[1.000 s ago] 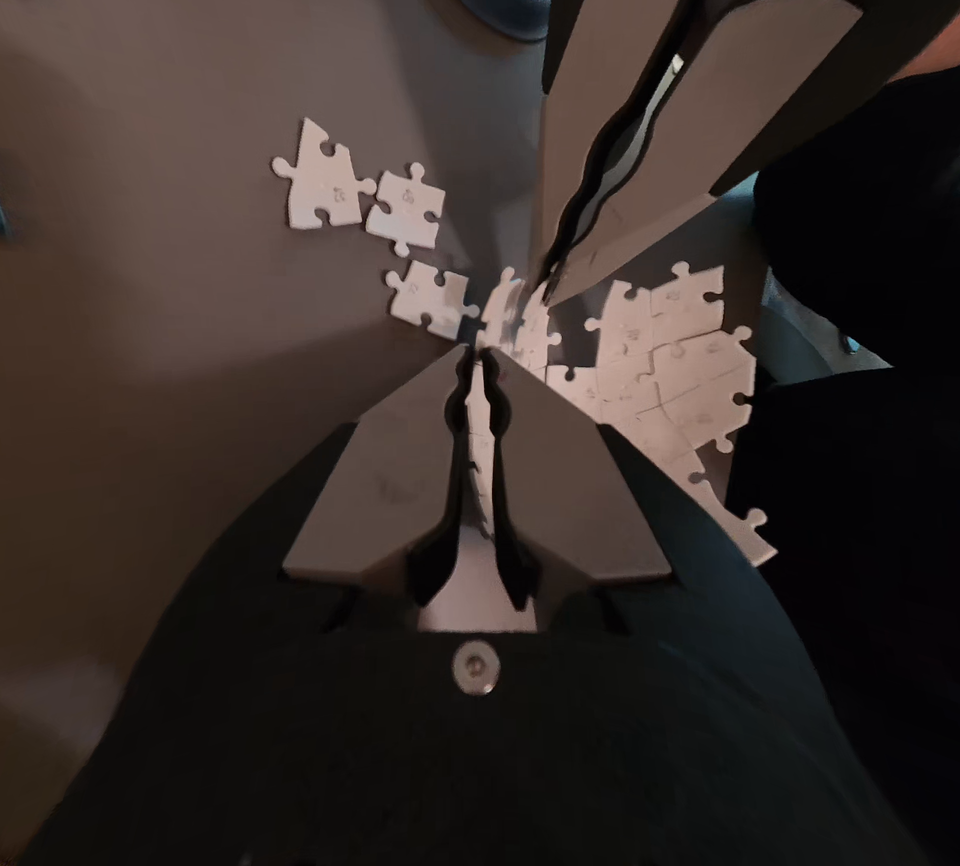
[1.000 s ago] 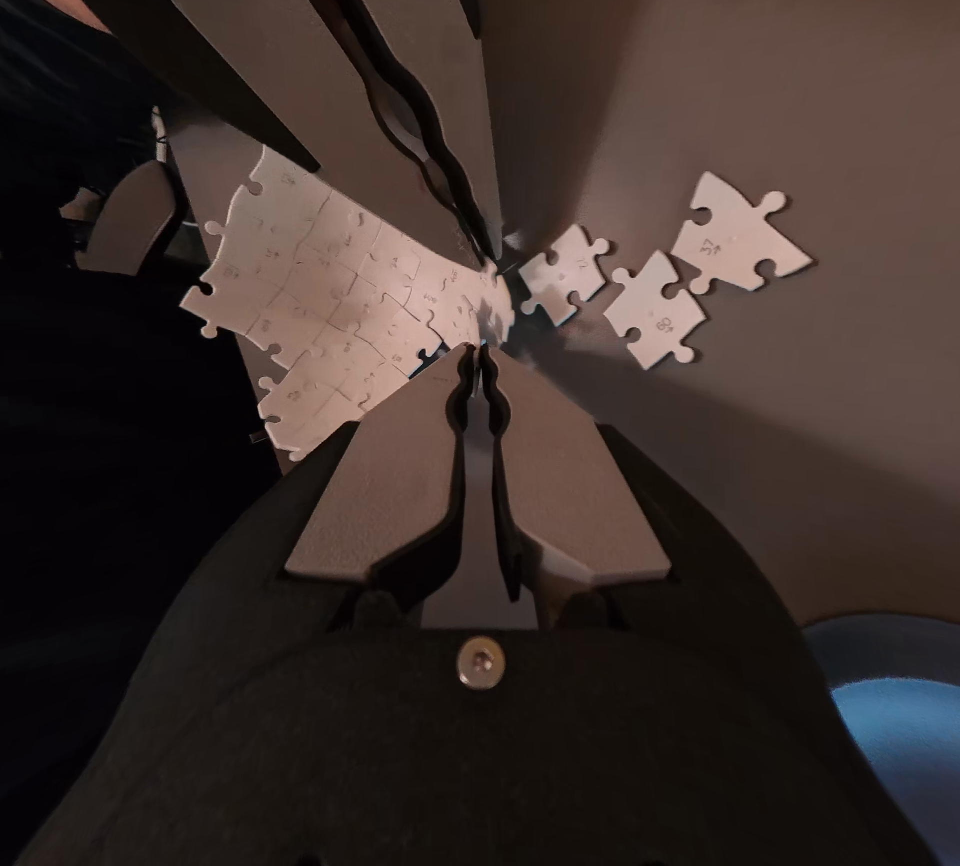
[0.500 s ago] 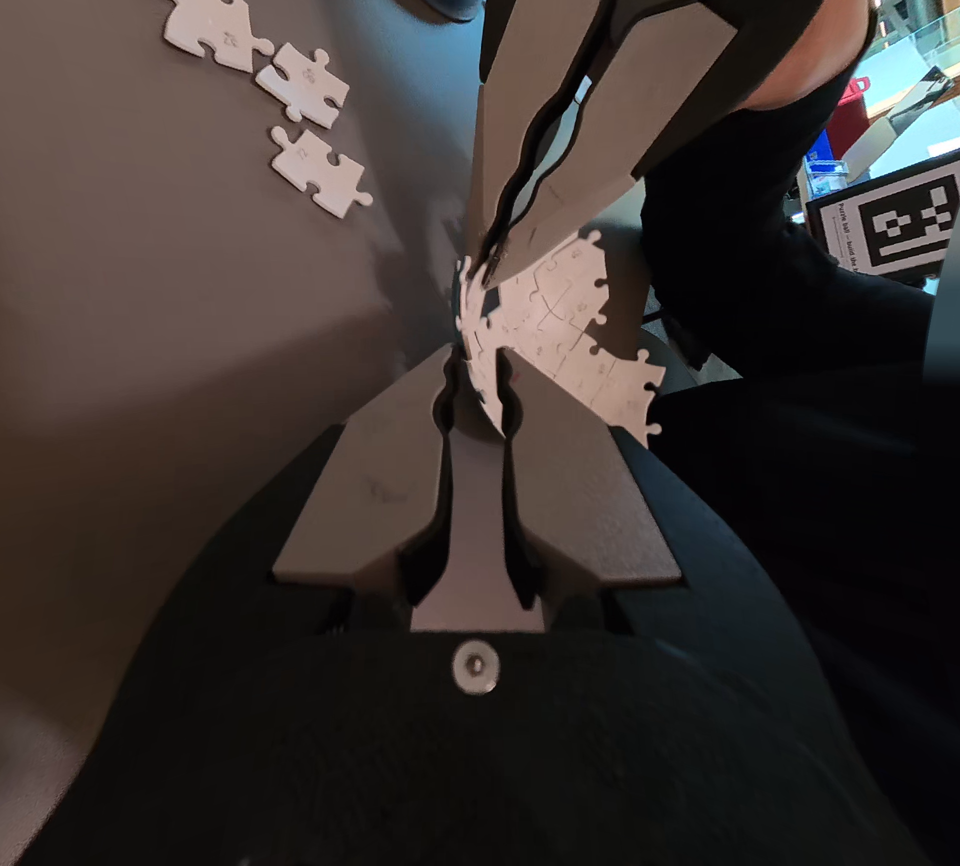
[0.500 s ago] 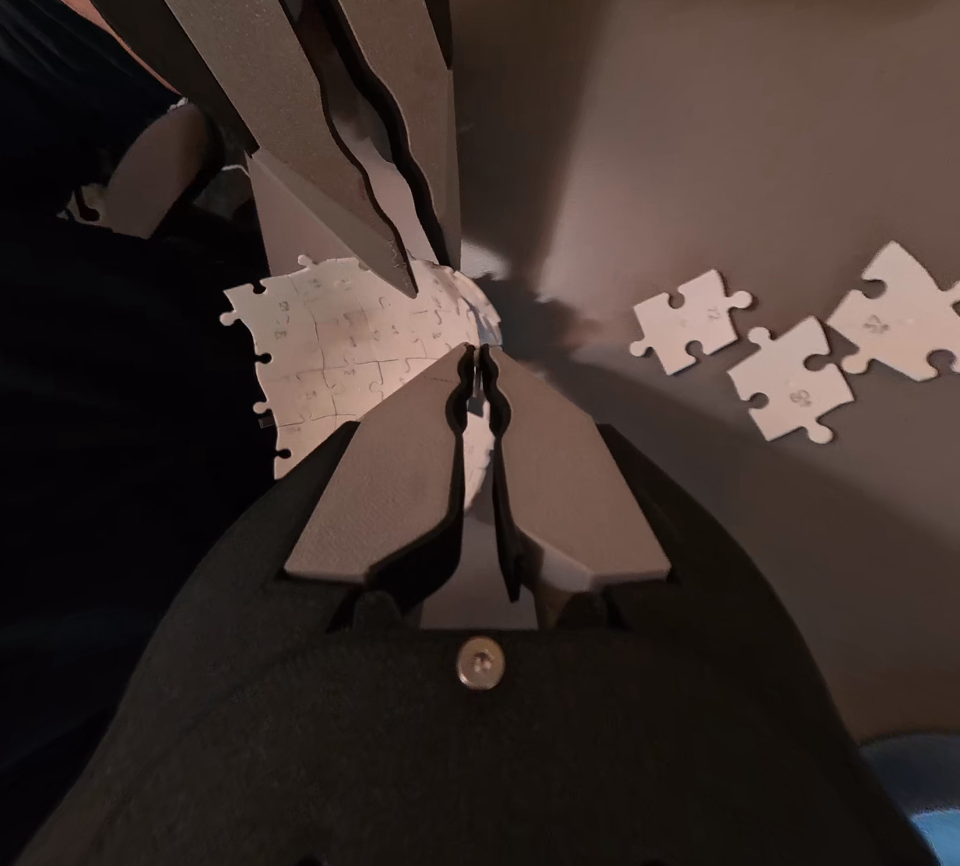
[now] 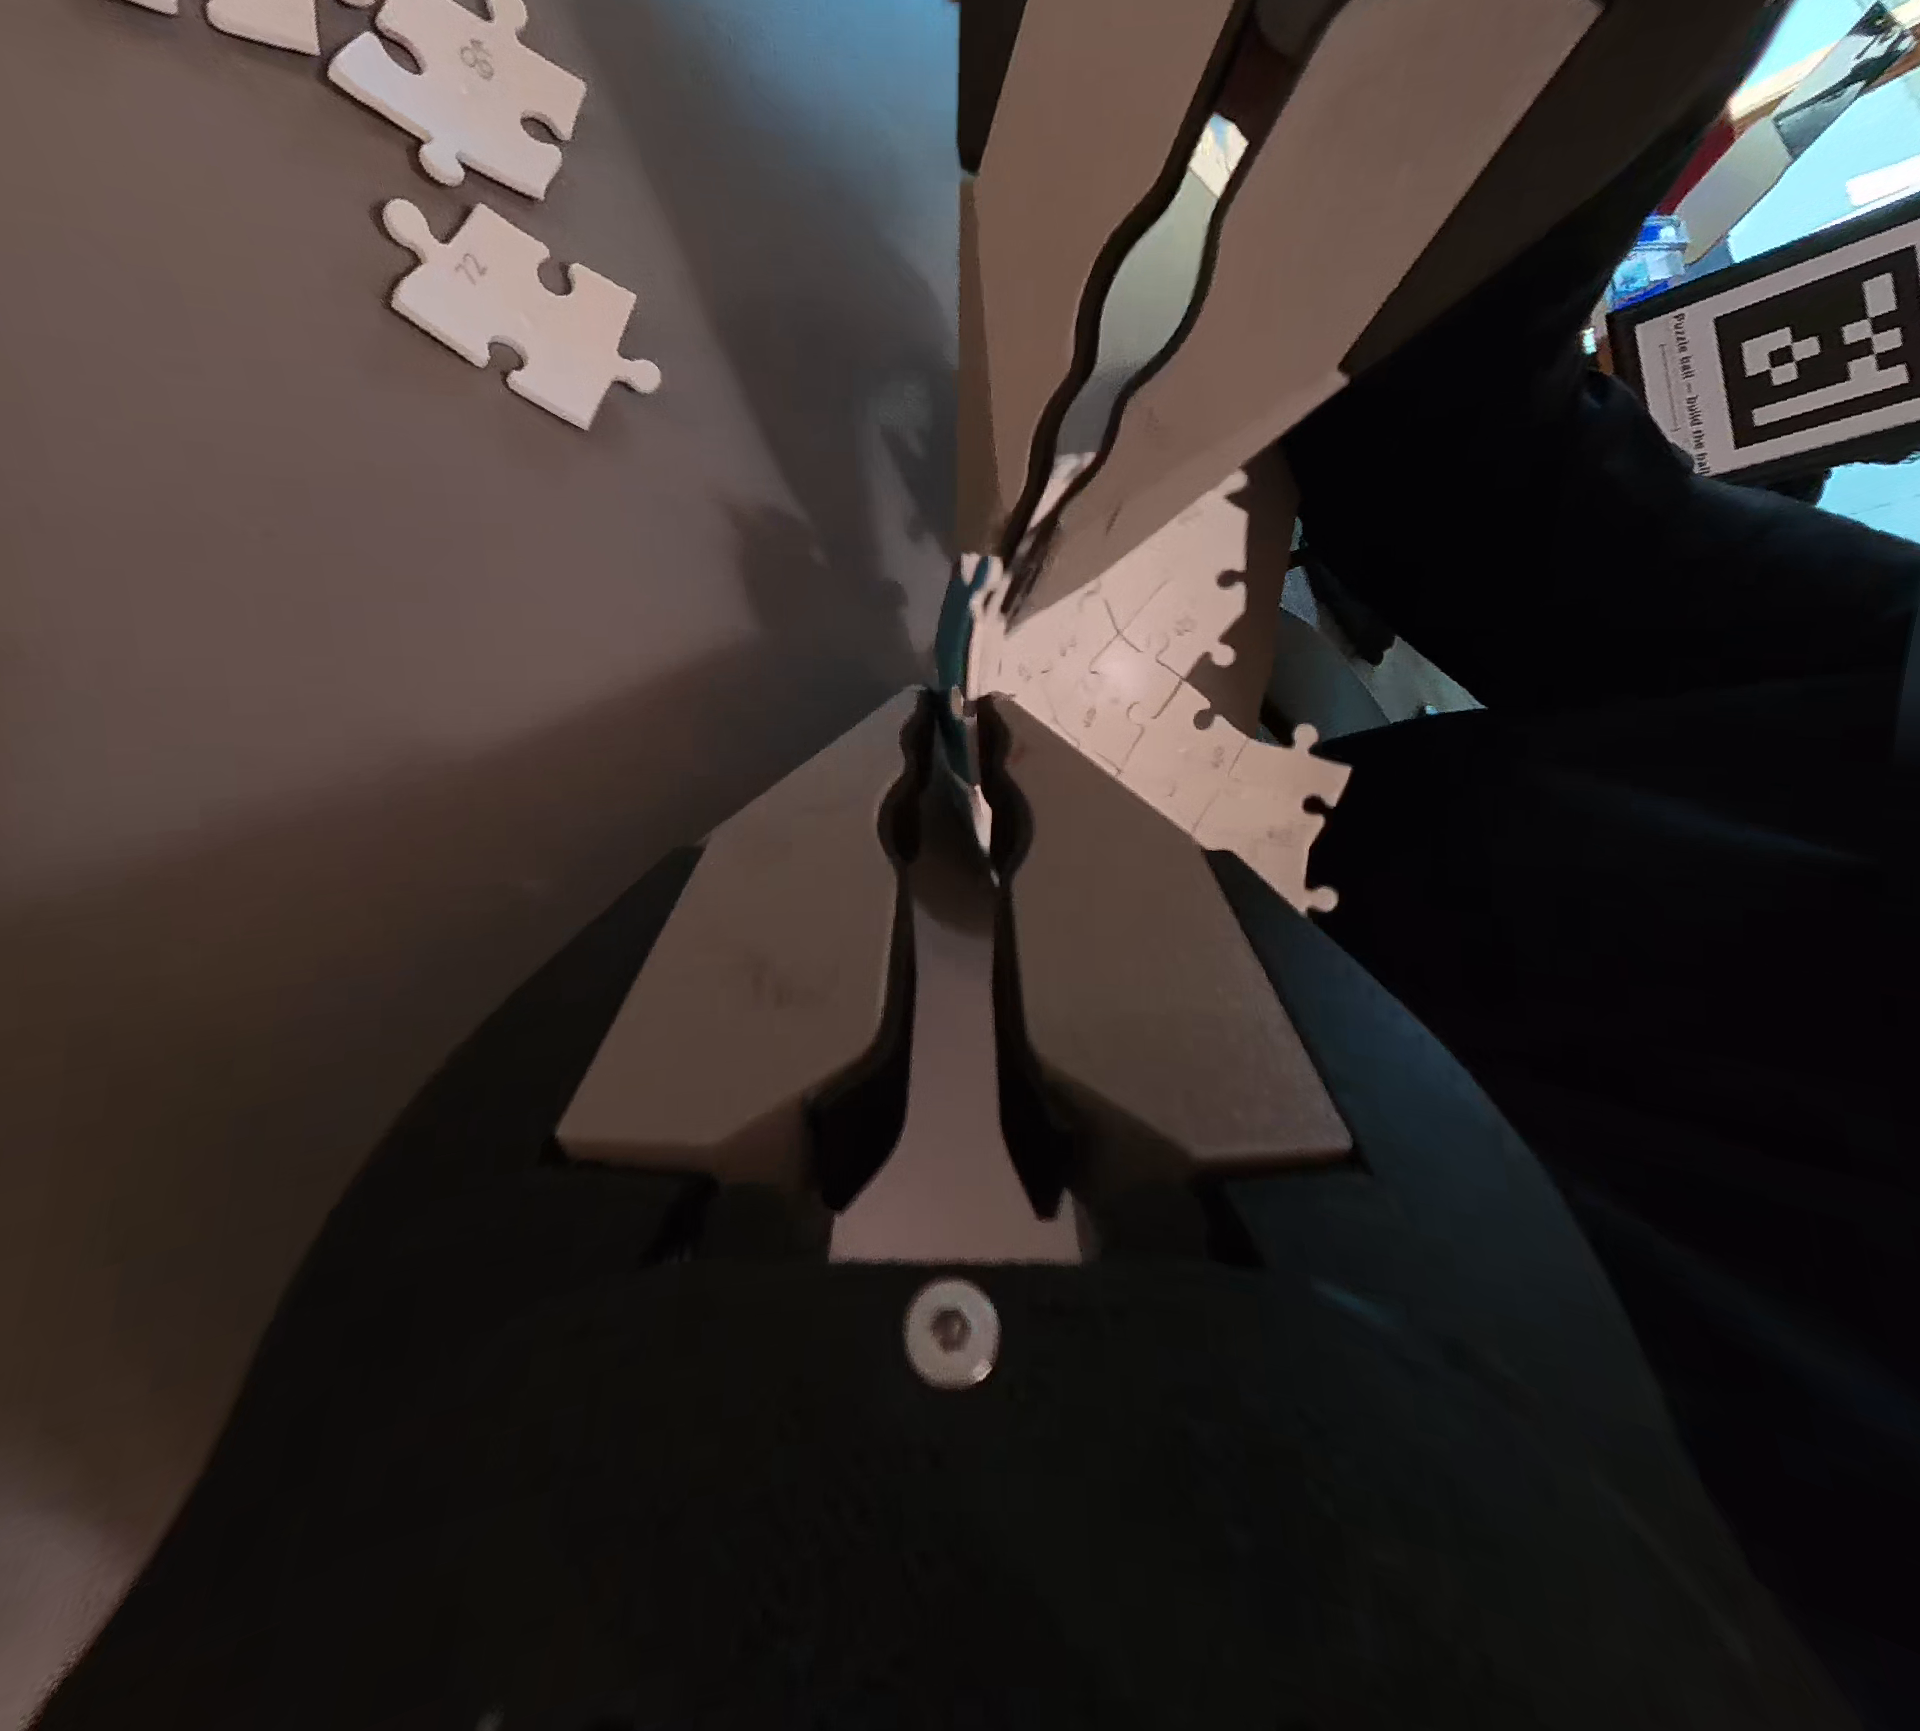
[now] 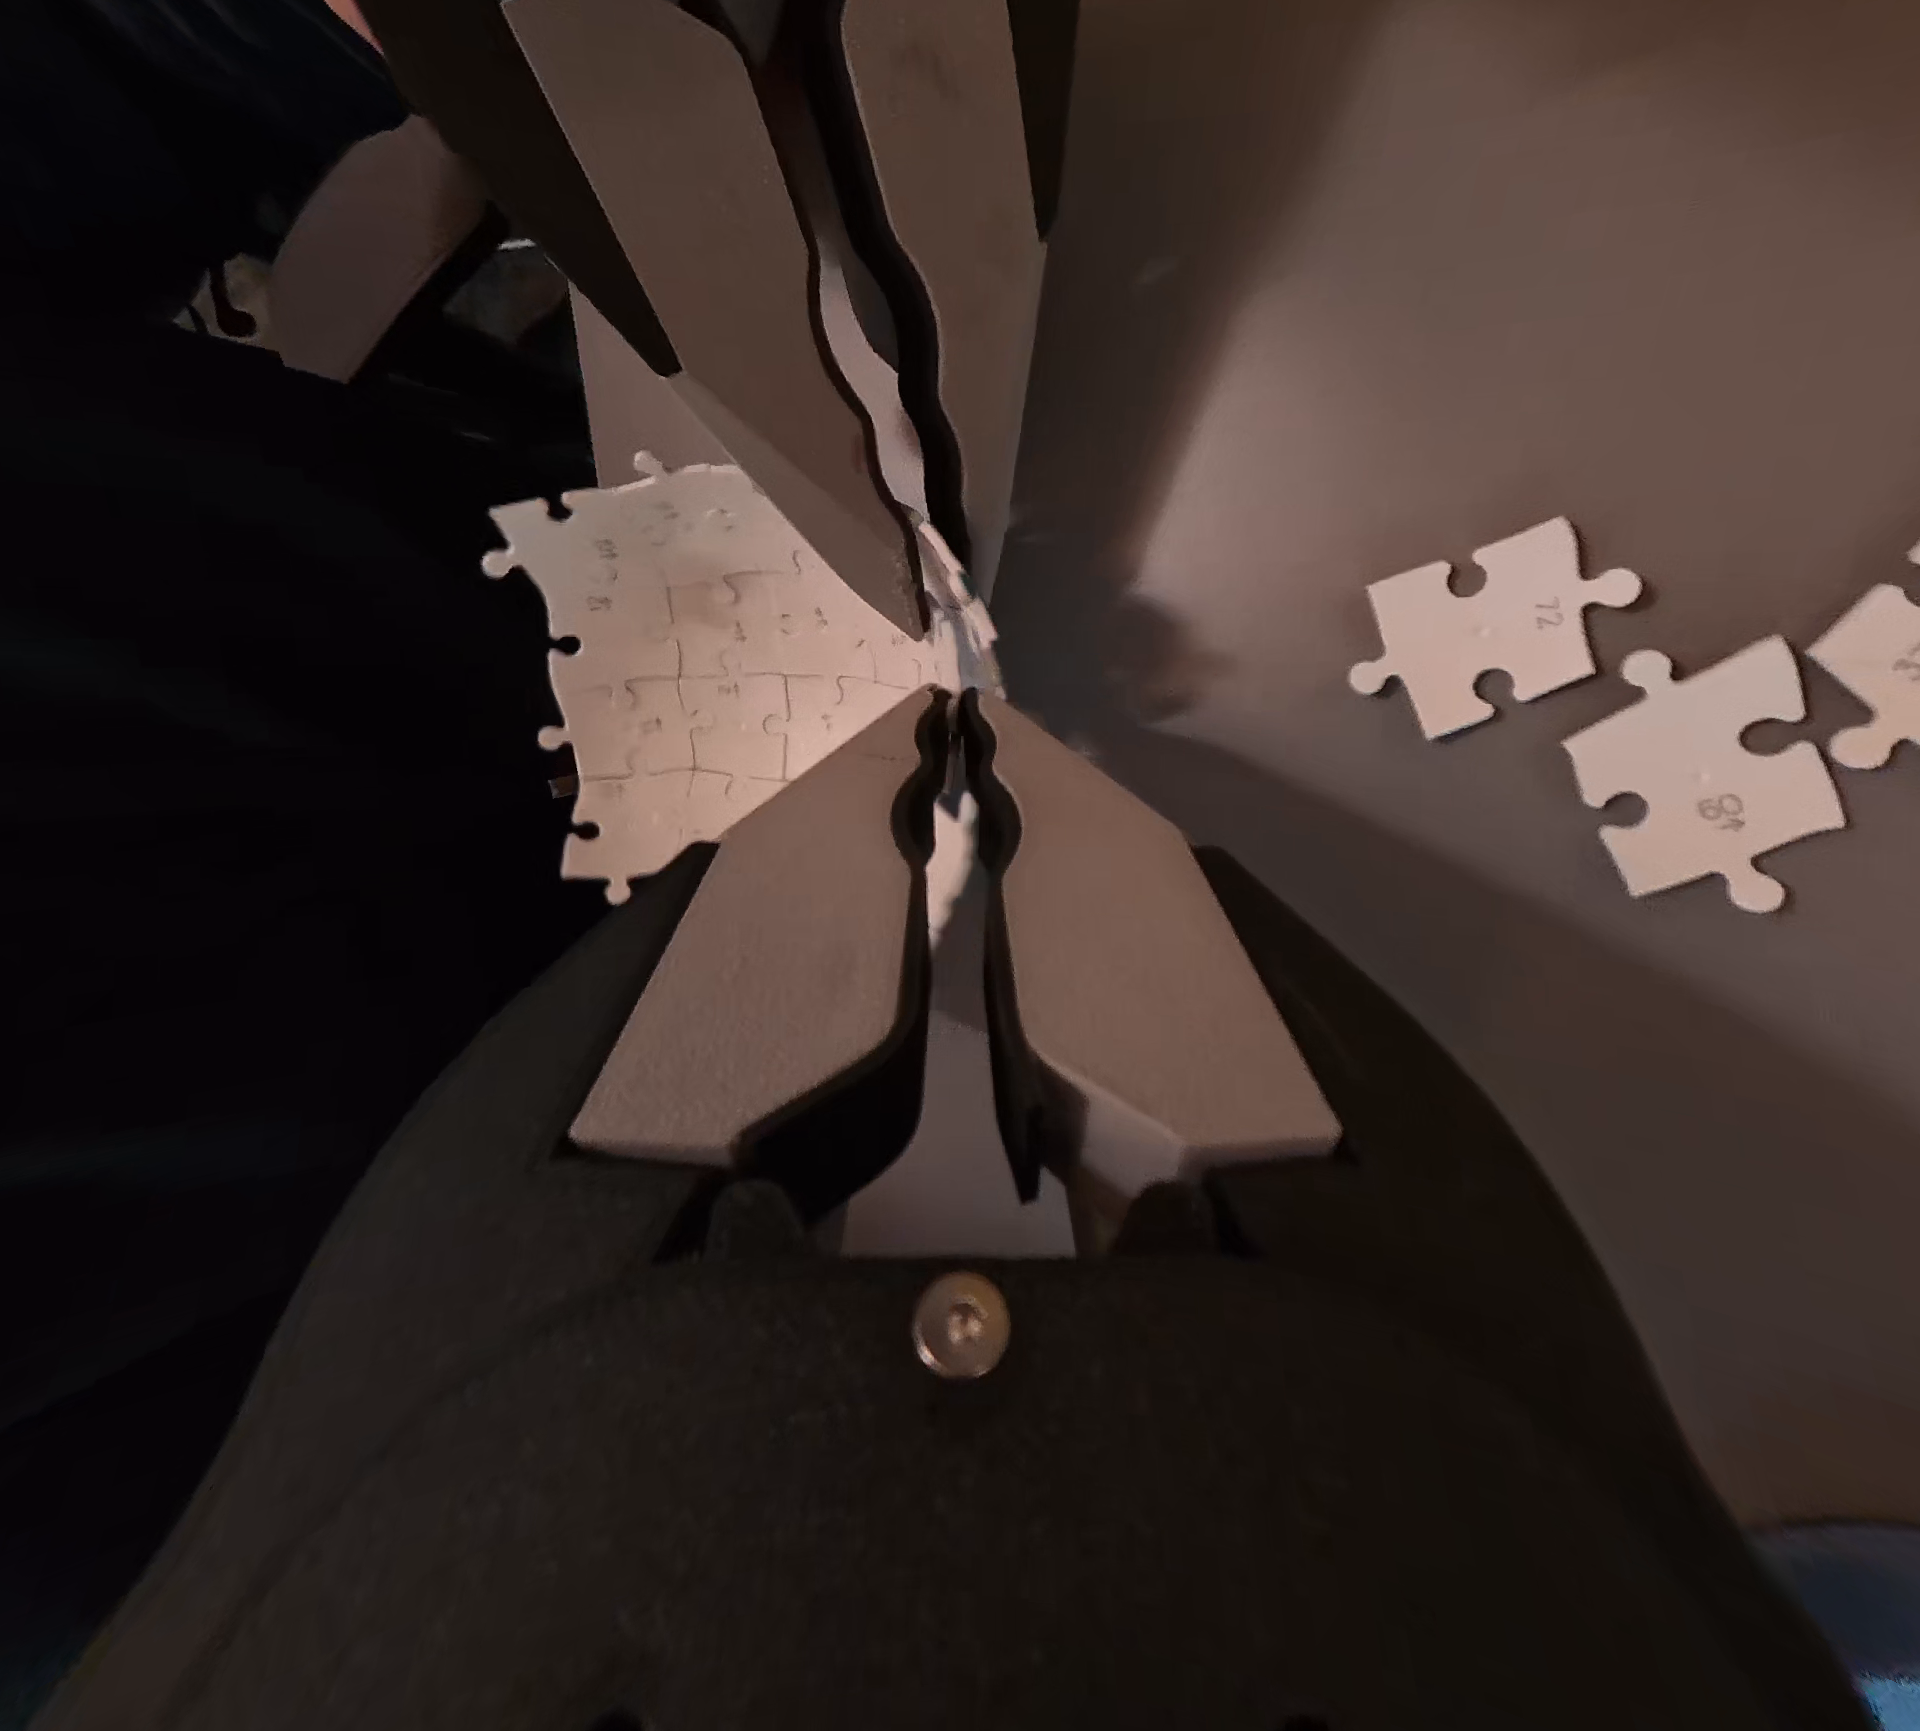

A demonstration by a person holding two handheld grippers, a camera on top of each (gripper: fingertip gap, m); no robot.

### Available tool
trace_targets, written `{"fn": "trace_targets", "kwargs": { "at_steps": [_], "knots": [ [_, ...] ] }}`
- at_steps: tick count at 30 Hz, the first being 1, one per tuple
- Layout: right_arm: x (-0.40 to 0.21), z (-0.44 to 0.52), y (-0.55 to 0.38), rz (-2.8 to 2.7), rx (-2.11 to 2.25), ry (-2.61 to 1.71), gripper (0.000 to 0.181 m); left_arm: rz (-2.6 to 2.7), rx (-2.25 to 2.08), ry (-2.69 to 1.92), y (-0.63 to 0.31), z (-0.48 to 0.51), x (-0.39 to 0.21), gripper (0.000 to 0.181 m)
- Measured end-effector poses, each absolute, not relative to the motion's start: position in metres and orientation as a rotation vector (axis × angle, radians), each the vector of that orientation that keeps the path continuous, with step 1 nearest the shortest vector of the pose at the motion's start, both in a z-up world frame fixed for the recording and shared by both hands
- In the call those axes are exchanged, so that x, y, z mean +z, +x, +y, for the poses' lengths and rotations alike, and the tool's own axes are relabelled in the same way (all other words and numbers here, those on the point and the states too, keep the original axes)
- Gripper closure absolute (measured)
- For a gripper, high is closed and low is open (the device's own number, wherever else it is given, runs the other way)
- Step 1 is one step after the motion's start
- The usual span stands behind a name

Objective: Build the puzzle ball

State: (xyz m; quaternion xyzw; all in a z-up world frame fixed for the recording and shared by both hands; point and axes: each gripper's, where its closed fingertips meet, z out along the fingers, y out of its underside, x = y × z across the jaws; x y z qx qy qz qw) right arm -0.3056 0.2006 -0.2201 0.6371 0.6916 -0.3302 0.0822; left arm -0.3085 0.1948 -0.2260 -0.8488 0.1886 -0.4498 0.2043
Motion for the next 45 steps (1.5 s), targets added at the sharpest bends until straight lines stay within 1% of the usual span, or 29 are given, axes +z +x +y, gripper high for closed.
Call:
{"fn": "trace_targets", "kwargs": {
  "at_steps": [3, 9, 18, 33, 40, 45],
  "knots": [
    [-0.215, 0.202, -0.301, 2.088, -0.970, 1.906, 0.181, 0.518, -1.281, -2.361, -0.306, 0.191, -0.224, 0.176],
    [-0.214, 0.197, -0.289, 2.131, -0.852, 1.851, 0.181, 0.510, -1.176, -2.360, -0.307, 0.194, -0.223, 0.180],
    [-0.218, 0.187, -0.287, 2.180, -0.634, 1.798, 0.181, 0.379, -1.246, -2.285, -0.303, 0.176, -0.212, 0.172],
    [-0.219, 0.171, -0.284, 2.185, -0.406, 1.709, 0.181, 0.259, -1.241, -2.232, -0.302, 0.161, -0.215, 0.174],
    [-0.209, 0.172, -0.291, 2.170, -0.344, 1.684, 0.181, 0.175, -1.180, -2.158, -0.313, 0.170, -0.209, 0.177],
    [-0.204, 0.181, -0.300, 2.179, -0.350, 1.736, 0.181, 0.142, -1.148, -2.122, -0.317, 0.176, -0.205, 0.176]
  ]
}}
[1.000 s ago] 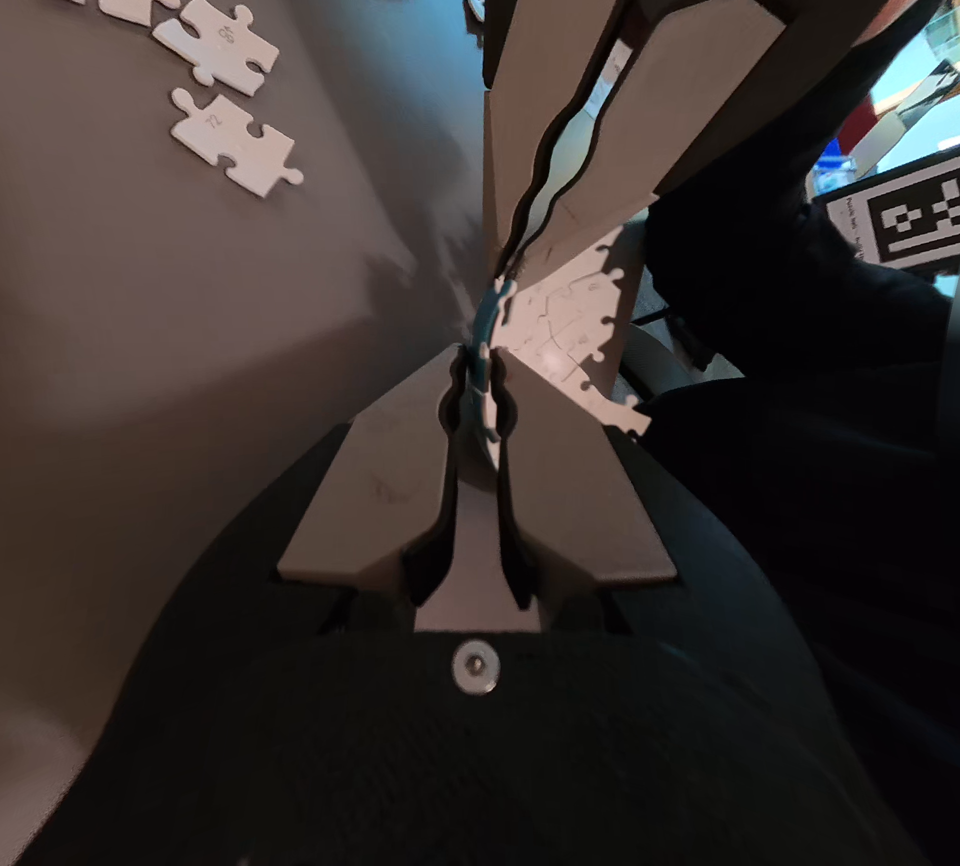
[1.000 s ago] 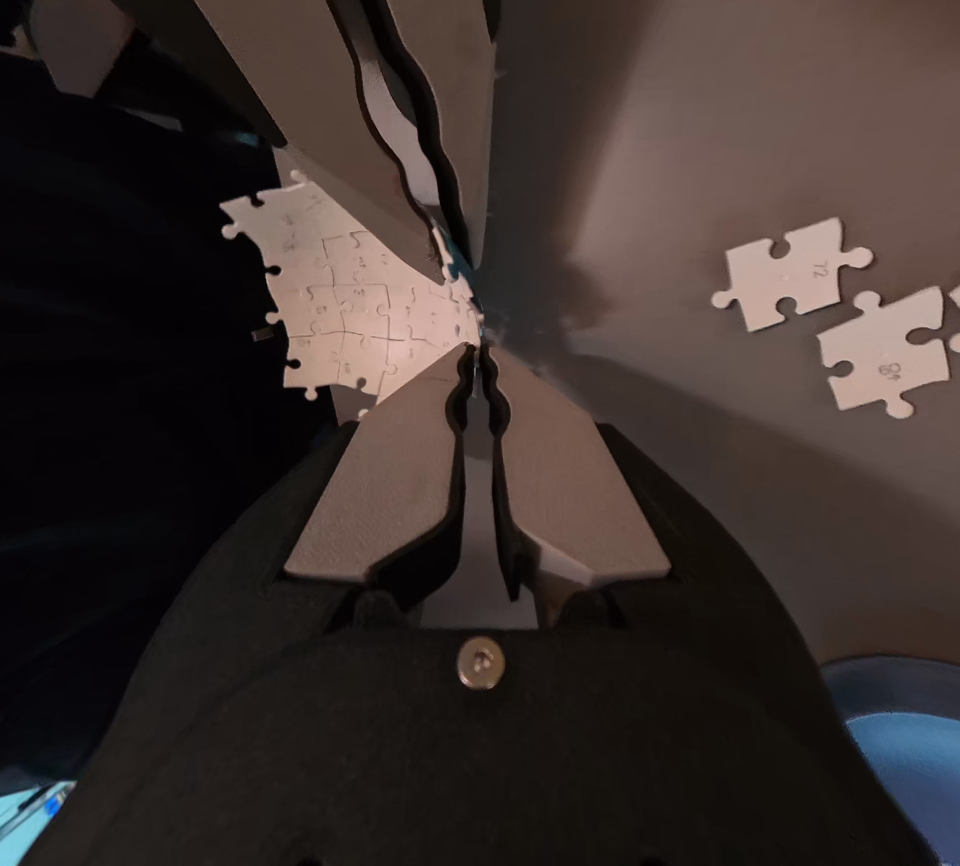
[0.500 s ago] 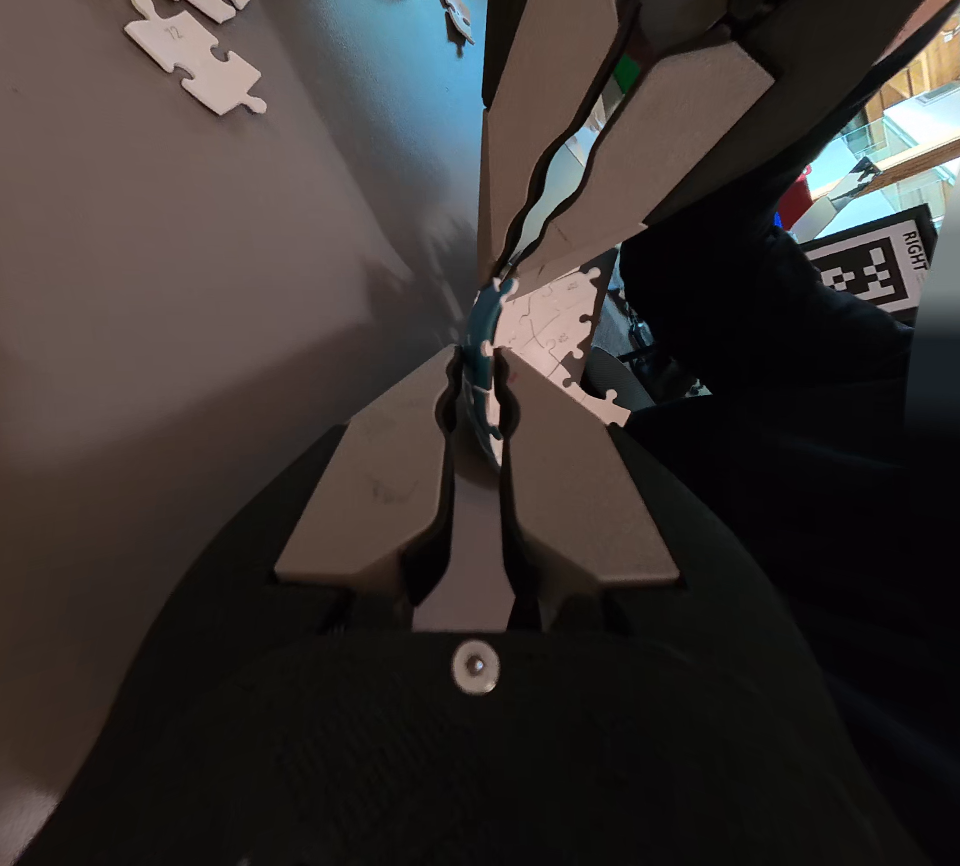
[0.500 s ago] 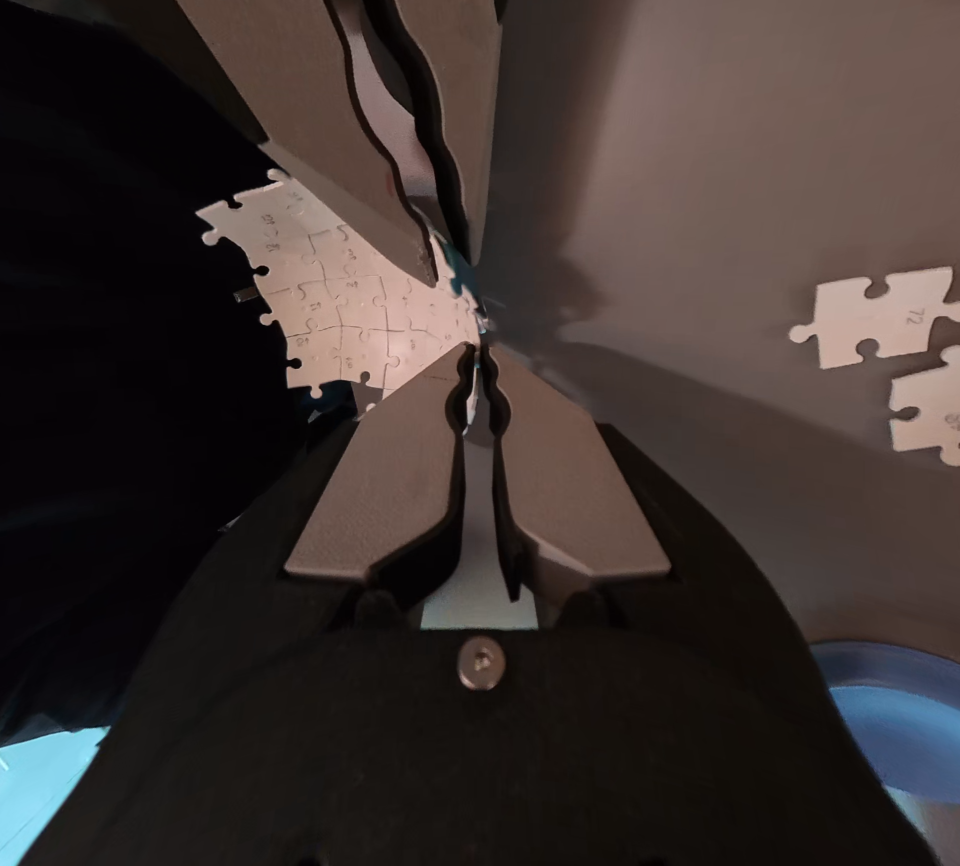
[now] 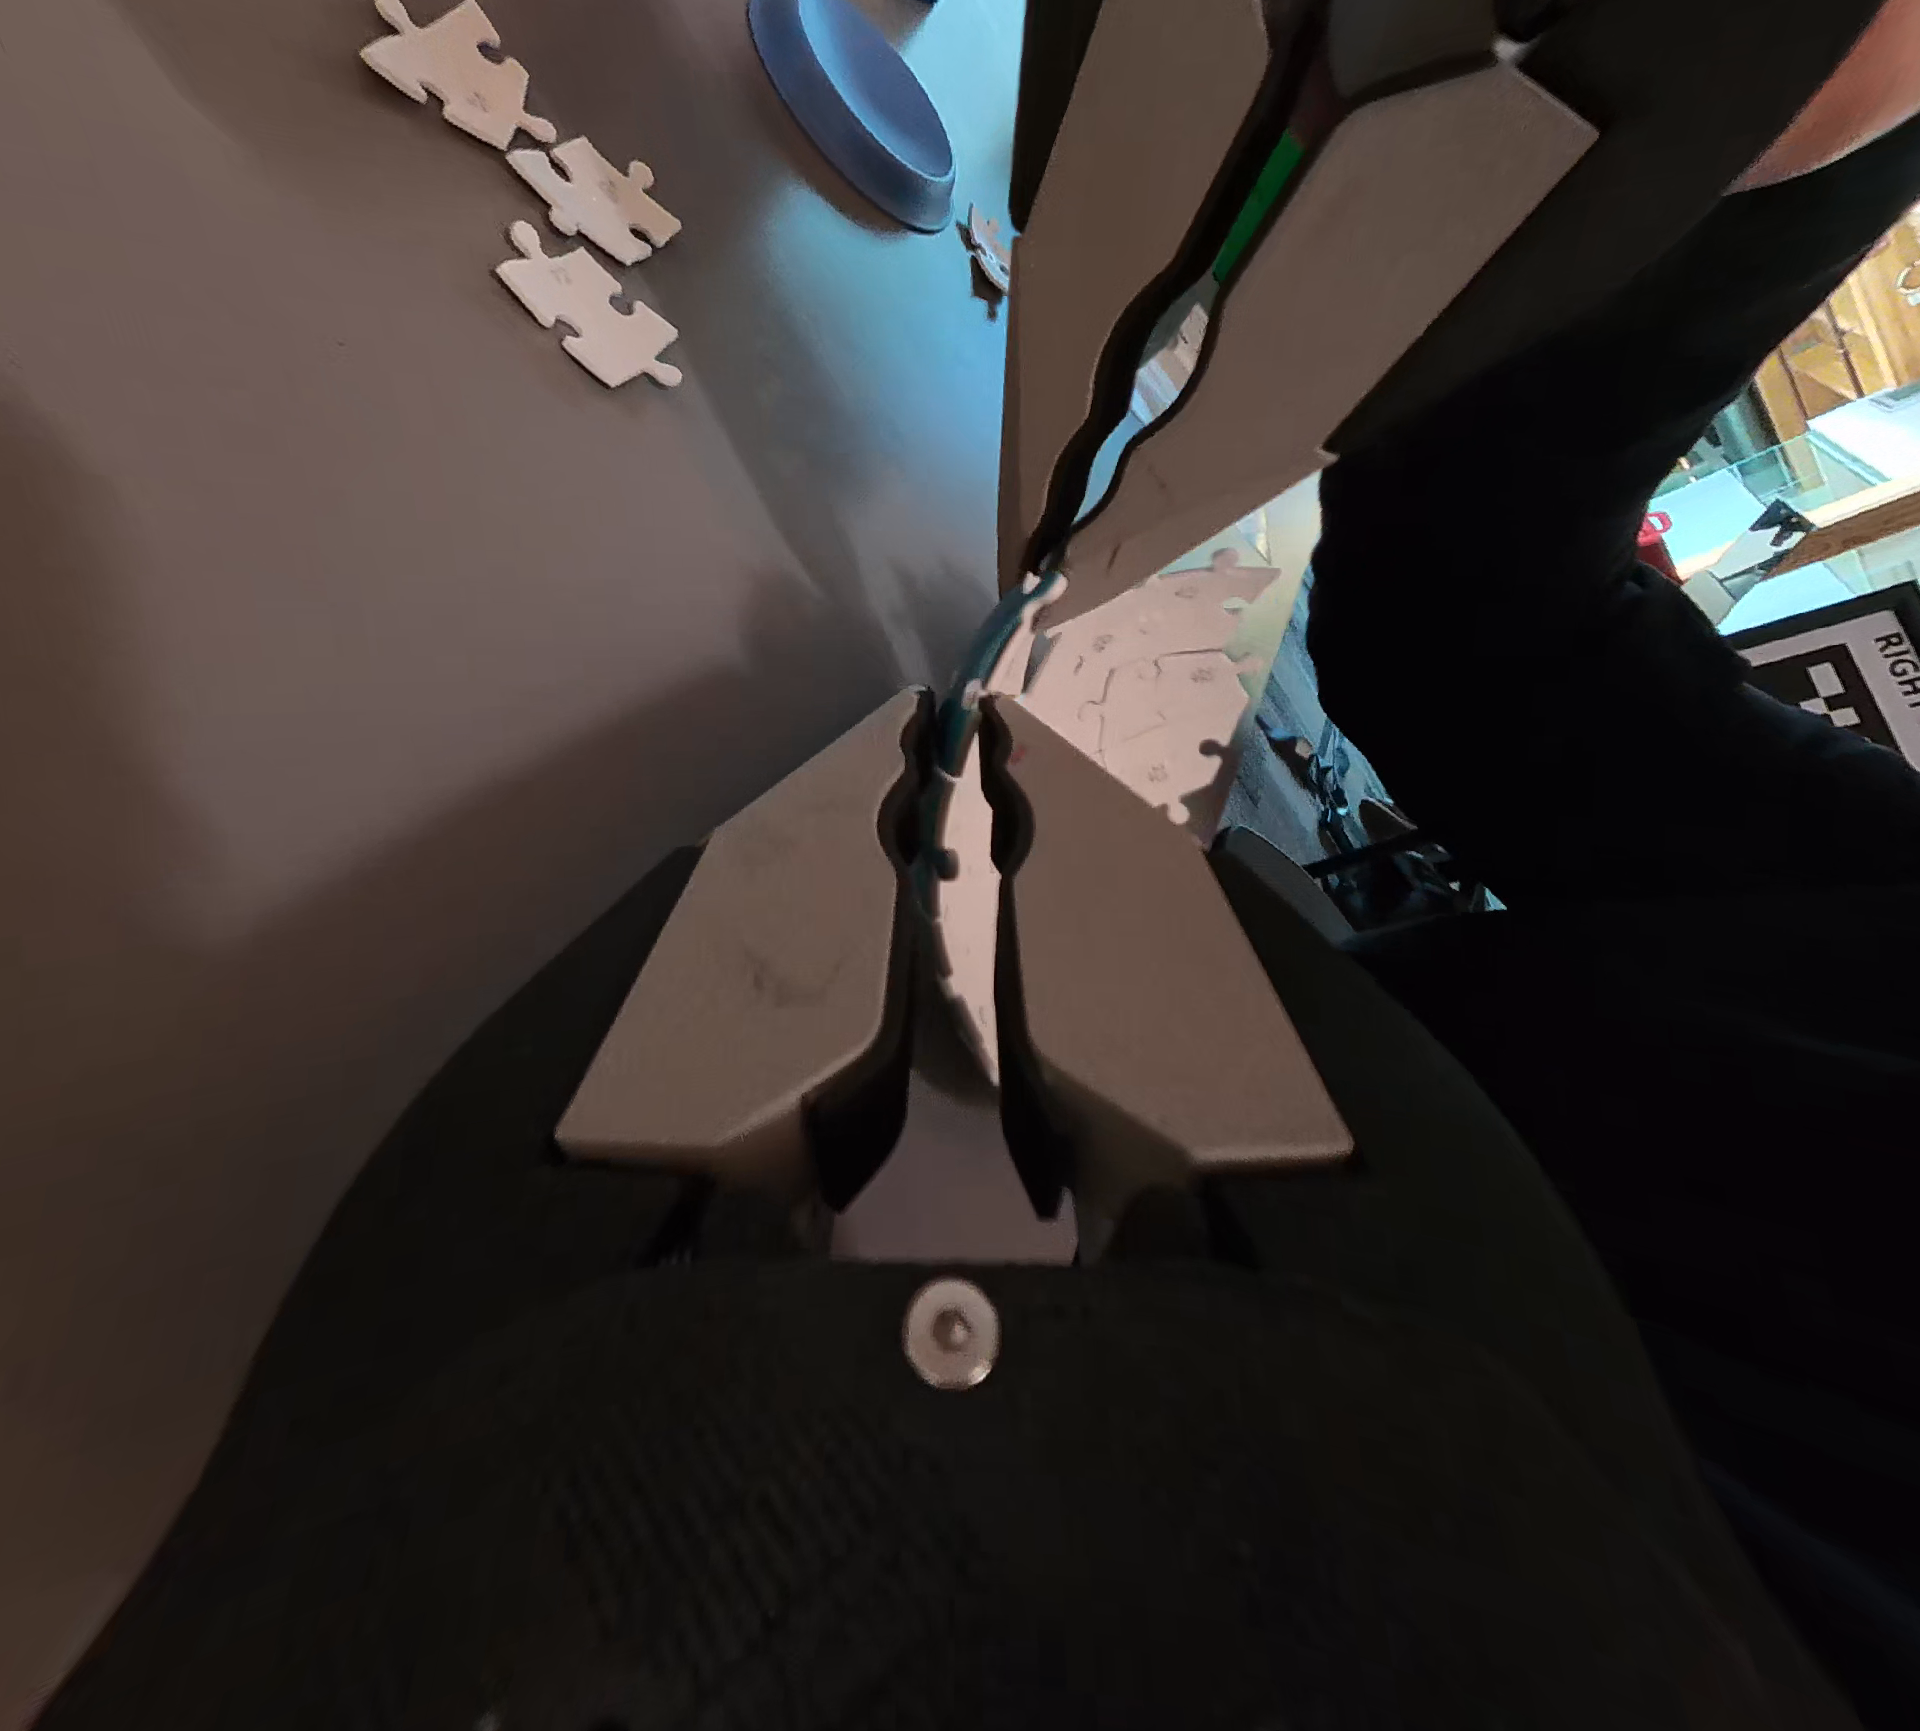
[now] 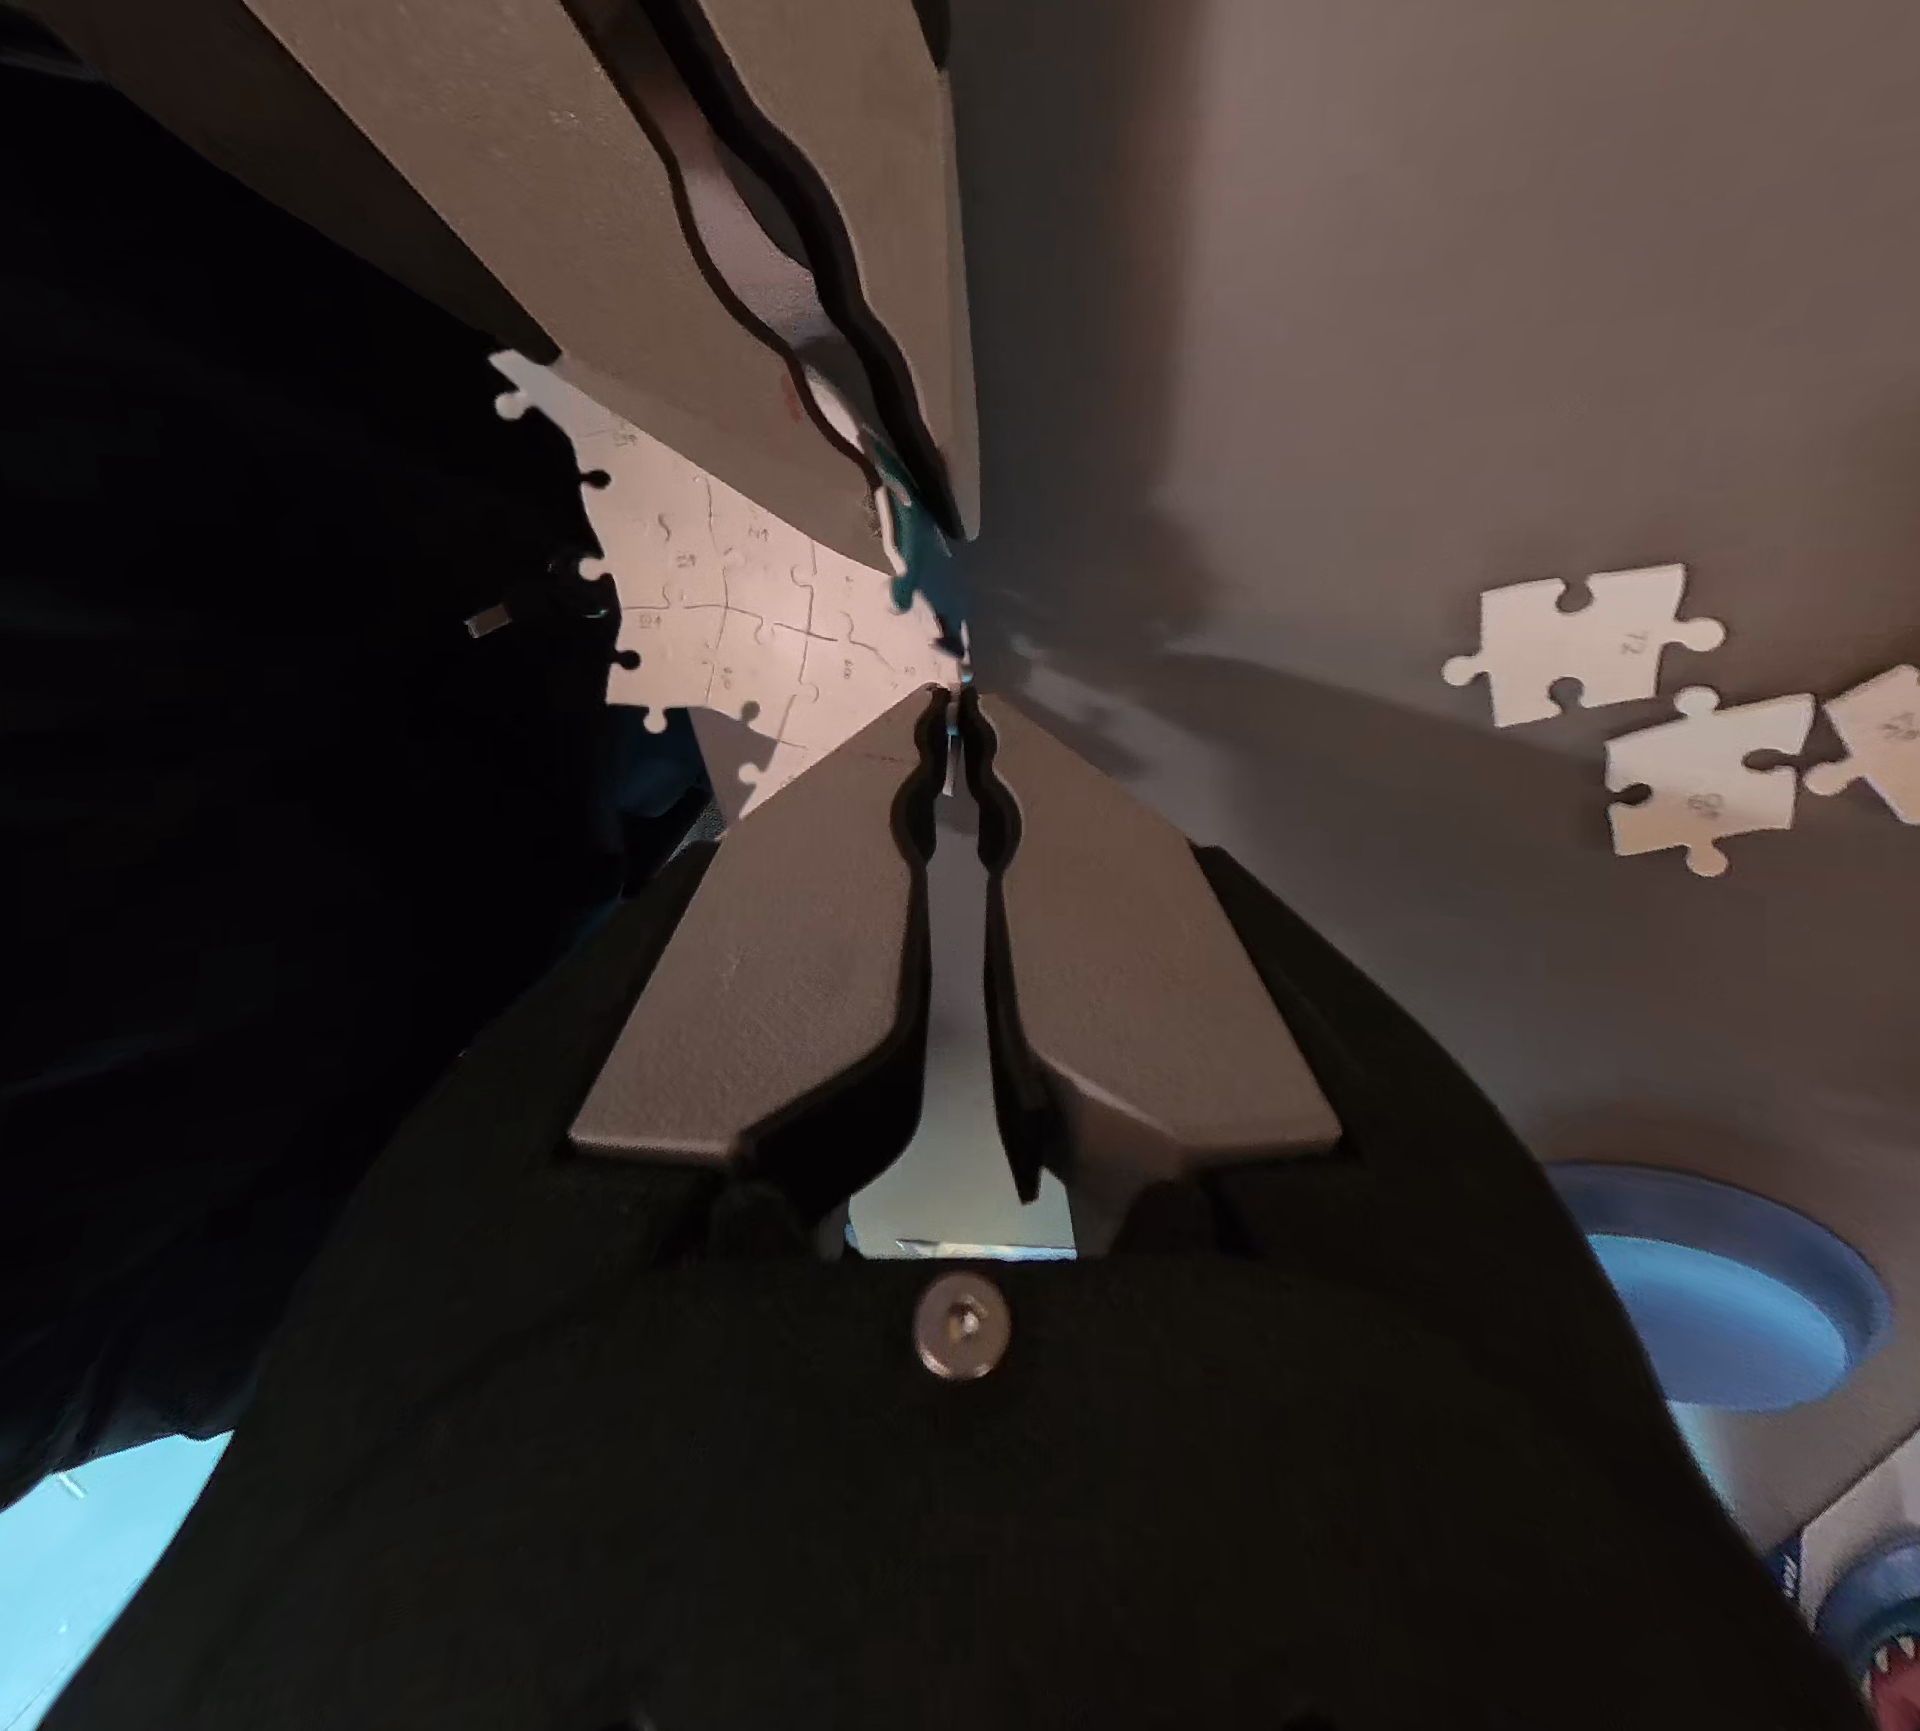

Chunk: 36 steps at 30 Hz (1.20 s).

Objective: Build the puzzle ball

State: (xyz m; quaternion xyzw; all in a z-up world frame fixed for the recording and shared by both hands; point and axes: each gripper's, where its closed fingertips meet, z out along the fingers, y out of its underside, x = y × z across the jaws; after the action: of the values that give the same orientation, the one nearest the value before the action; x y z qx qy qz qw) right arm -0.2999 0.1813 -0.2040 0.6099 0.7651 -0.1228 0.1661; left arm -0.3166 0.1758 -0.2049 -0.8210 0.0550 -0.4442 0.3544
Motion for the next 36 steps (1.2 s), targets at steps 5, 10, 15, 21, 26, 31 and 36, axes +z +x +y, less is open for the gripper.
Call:
{"fn": "trace_targets", "kwargs": {
  "at_steps": [5, 10, 15, 21, 26, 31, 36],
  "knots": [
    [-0.206, 0.185, -0.311, 2.230, -0.344, 1.752, 0.181, 0.088, -1.148, -2.102, -0.323, 0.176, -0.206, 0.174],
    [-0.212, 0.182, -0.323, 2.273, -0.304, 1.732, 0.181, 0.016, -1.174, -2.061, -0.331, 0.173, -0.204, 0.169],
    [-0.214, 0.177, -0.326, 2.324, -0.270, 1.704, 0.181, 0.062, -1.208, -2.098, -0.332, 0.170, -0.205, 0.163],
    [-0.216, 0.179, -0.332, 2.375, -0.356, 1.710, 0.181, 0.259, -1.139, -2.180, -0.337, 0.178, -0.201, 0.152],
    [-0.218, 0.184, -0.332, 2.378, -0.432, 1.701, 0.181, 0.369, -1.118, -2.277, -0.336, 0.184, -0.211, 0.170],
    [-0.216, 0.189, -0.328, 2.360, -0.449, 1.716, 0.181, 0.329, -1.080, -2.286, -0.339, 0.186, -0.213, 0.177],
    [-0.205, 0.186, -0.323, 2.304, -0.471, 1.749, 0.181, 0.177, -1.071, -2.199, -0.343, 0.186, -0.209, 0.178]
  ]
}}
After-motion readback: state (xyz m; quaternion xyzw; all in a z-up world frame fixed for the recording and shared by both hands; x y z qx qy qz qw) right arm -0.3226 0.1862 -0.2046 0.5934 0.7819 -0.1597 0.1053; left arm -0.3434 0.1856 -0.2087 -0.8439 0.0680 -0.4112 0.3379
